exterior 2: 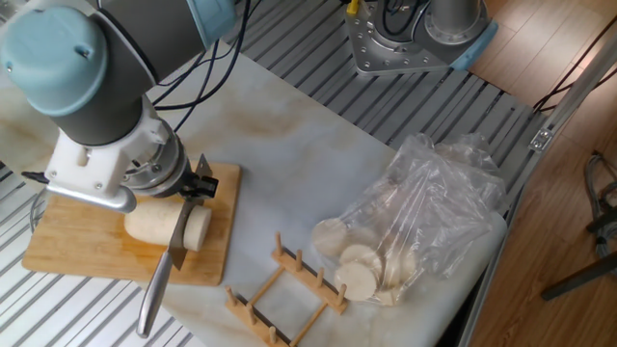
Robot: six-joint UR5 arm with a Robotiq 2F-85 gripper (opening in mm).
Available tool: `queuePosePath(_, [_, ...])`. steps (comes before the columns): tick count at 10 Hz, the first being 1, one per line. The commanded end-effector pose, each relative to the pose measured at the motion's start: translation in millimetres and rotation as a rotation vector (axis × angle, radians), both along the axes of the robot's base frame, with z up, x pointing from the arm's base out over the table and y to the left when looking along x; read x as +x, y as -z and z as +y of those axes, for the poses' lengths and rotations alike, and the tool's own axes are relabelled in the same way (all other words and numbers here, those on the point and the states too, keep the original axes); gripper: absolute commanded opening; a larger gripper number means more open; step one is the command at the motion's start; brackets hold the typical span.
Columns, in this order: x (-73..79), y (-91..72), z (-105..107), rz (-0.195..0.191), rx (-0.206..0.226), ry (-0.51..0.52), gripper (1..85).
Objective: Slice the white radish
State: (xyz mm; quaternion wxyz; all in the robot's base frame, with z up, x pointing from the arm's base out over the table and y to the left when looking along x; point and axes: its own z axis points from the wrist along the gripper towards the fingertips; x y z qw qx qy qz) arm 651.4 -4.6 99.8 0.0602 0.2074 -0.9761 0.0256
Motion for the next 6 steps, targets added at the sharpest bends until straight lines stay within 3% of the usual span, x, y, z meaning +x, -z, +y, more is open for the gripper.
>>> queuePosePath(1, [2.6, 4.9, 5.3, -0.027, -0.016, 0.022, 1.3])
queuePosePath(3, [3.7, 6.5, 15.0, -0.034, -0.012, 0.029, 1.3])
queuePosePath(6, [6.3, 7.1, 13.7, -0.039, 0.012, 0.009, 1.3])
